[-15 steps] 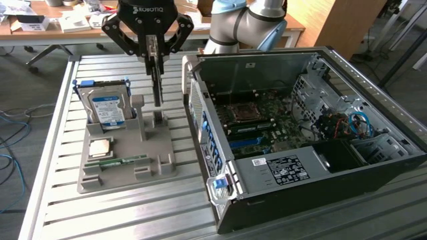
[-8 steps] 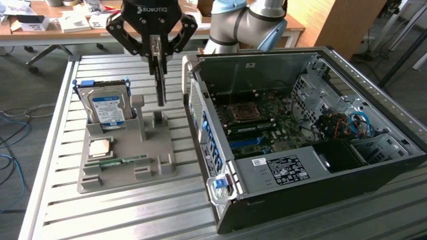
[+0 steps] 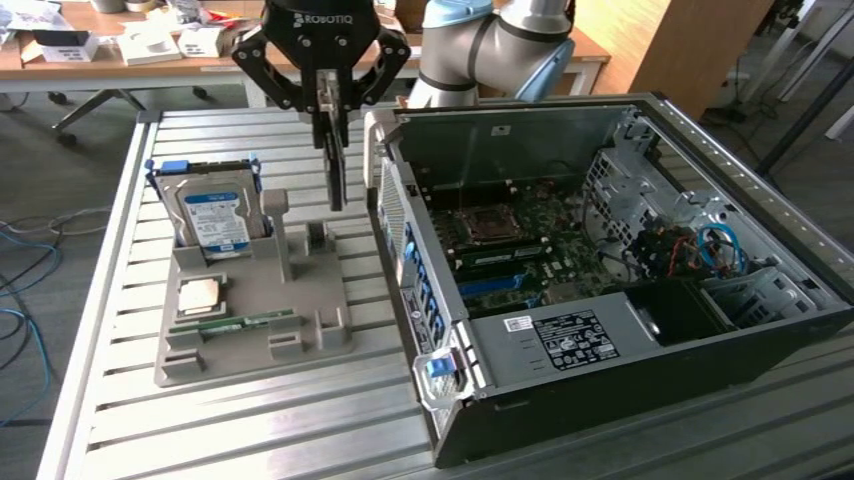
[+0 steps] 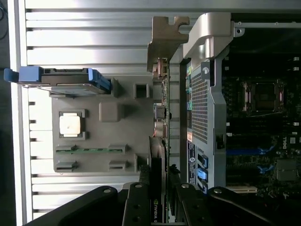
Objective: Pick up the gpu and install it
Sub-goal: 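Pick up the gpu and move the gpu toward the slot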
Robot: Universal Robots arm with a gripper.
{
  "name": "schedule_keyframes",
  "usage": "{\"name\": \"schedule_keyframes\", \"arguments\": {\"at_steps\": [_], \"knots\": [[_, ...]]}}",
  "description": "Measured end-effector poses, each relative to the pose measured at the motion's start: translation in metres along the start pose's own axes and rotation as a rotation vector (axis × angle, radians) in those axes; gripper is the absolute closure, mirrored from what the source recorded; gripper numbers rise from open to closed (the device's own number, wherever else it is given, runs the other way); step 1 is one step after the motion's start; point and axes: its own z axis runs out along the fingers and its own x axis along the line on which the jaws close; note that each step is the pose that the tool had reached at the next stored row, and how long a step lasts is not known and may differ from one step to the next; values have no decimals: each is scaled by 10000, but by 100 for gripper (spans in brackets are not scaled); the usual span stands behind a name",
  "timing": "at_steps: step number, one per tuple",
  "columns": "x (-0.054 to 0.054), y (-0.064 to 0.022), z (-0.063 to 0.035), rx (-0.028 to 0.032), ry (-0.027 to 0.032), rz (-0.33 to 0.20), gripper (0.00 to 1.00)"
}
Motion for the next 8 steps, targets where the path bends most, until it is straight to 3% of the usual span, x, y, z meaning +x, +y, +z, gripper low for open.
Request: {"name": "schedule_keyframes", "arguments": {"at_steps": [8], "knots": [[-147,6,2,-1,0,1,74]]}}
